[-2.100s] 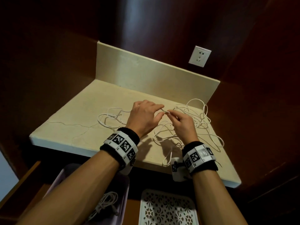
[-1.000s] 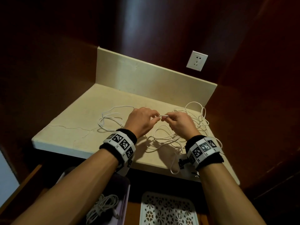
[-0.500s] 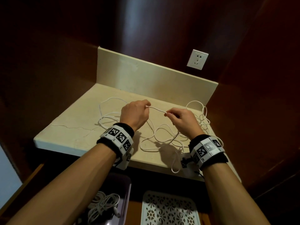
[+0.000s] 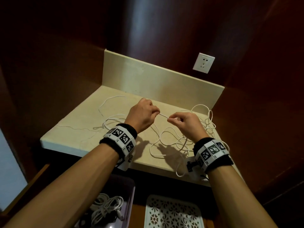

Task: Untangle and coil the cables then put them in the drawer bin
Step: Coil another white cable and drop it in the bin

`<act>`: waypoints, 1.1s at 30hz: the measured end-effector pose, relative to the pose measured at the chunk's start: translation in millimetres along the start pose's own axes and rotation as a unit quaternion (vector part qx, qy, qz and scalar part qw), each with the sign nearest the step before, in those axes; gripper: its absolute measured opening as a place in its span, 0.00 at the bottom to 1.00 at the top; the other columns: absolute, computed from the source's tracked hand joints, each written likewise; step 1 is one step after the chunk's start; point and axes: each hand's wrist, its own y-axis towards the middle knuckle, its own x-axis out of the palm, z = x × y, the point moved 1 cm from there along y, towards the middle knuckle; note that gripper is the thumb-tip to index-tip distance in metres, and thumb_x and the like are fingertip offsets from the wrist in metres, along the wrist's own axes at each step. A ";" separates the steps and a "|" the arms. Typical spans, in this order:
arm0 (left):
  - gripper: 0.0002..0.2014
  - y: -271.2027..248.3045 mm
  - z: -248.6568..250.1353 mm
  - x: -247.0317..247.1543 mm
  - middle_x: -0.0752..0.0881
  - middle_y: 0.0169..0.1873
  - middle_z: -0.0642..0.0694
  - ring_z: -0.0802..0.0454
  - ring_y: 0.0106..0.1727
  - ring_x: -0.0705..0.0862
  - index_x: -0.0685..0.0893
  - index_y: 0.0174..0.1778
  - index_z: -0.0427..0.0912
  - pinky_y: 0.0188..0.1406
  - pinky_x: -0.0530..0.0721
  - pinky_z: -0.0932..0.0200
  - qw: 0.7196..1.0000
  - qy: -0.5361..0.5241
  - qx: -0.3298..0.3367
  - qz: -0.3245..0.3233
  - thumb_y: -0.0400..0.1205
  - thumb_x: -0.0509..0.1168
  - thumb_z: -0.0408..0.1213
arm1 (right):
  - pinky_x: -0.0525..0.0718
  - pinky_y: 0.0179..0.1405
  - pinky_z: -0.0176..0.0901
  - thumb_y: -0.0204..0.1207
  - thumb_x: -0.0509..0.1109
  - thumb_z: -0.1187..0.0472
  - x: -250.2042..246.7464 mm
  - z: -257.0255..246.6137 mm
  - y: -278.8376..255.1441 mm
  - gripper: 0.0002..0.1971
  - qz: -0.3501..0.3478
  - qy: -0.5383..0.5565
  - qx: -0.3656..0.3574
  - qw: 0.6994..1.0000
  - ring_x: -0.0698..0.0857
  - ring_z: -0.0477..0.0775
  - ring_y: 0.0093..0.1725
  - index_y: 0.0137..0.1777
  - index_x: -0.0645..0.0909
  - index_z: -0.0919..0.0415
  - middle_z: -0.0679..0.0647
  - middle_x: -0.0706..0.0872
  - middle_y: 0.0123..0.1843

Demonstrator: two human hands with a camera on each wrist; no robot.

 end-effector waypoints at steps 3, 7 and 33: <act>0.13 -0.7 -4.6 -3.4 0.81 0.46 0.44 0.47 0.58 0.74 0.90 0.56 0.44 0.49 0.75 0.54 0.998 -0.016 -0.037 0.055 0.86 0.61 0.42 | 0.79 0.45 0.44 0.80 0.69 0.50 -0.8 1.0 -1.8 0.11 -0.014 0.010 -0.002 1.000 0.83 0.48 0.42 0.50 0.89 0.54 0.47 0.87 0.41; 0.12 0.4 -18.5 -9.0 0.83 0.46 0.42 0.45 0.57 0.76 0.90 0.55 0.42 0.49 0.76 0.52 0.991 -0.014 -0.080 0.109 0.85 0.61 0.39 | 0.71 0.39 0.43 0.84 0.63 0.51 -2.2 8.7 -1.8 0.15 -0.015 0.020 0.030 0.999 0.75 0.43 0.32 0.44 0.88 0.56 0.40 0.78 0.30; 0.13 -3.1 -6.9 -13.0 0.88 0.51 0.53 0.52 0.56 0.82 0.86 0.62 0.54 0.53 0.79 0.54 0.997 -0.045 -0.019 0.054 0.82 0.64 0.44 | 0.70 0.29 0.34 0.83 0.66 0.51 -13.0 -19.3 4.5 0.13 -0.037 0.000 -0.011 0.999 0.75 0.36 0.25 0.55 0.89 0.56 0.37 0.79 0.22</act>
